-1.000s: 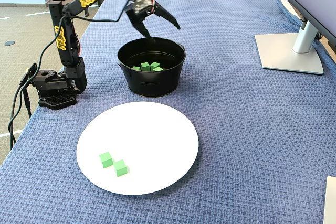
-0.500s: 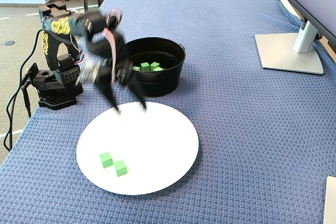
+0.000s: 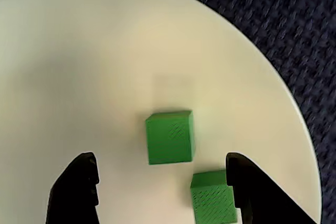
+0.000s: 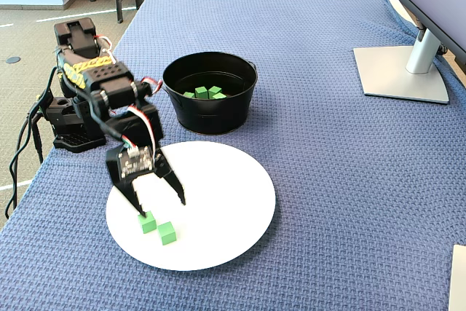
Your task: Pick up the green cubes from the white plate and place them in the black recipient
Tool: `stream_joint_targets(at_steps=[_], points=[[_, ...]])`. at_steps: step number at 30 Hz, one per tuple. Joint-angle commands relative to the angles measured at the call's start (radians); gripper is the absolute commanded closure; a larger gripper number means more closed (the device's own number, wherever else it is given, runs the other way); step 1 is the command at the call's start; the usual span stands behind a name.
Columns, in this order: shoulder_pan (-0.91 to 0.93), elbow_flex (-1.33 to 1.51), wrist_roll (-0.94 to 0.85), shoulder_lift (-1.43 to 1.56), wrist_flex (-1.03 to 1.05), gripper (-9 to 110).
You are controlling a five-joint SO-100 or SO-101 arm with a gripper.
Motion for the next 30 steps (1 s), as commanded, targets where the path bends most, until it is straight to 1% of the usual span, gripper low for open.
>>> stream_joint_targets(at_steps=[1,3,5,10,13,23,30], points=[[0.02,-0.089,-0.132,-0.006,-0.037,76],[0.026,-0.081,-0.178,-0.014,-0.054,76],[0.028,-0.075,-0.161,-0.025,-0.106,76],[0.018,-0.072,-0.123,-0.057,-0.107,76],[0.006,-0.023,-0.103,-0.051,-0.11,77],[-0.035,0.155,-0.064,-0.011,-0.225,78],[-0.055,0.184,-0.048,-0.003,-0.235,80]])
